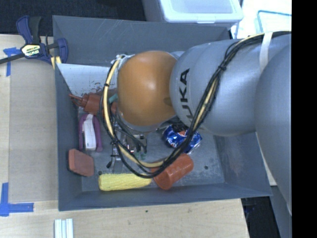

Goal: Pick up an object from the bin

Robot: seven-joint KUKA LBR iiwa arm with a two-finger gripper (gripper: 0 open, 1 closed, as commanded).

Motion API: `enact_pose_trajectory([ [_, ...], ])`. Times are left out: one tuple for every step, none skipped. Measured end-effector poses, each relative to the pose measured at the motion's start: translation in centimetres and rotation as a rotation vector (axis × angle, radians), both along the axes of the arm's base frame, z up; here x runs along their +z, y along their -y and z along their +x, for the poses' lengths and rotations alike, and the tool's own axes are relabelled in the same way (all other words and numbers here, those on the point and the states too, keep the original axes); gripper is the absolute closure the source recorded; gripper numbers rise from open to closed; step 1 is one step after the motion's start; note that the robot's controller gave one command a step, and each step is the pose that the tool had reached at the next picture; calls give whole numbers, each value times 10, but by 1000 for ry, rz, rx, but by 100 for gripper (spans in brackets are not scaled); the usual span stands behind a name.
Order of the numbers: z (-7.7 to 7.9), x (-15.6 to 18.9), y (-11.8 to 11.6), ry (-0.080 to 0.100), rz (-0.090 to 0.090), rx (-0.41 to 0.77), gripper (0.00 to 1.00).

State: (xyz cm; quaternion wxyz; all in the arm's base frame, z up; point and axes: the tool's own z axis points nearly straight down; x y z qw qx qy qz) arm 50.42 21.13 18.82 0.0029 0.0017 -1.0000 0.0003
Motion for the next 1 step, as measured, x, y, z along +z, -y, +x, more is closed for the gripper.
enact_pose_trajectory([
  [2, 5, 1, 8, 2, -4, 0],
])
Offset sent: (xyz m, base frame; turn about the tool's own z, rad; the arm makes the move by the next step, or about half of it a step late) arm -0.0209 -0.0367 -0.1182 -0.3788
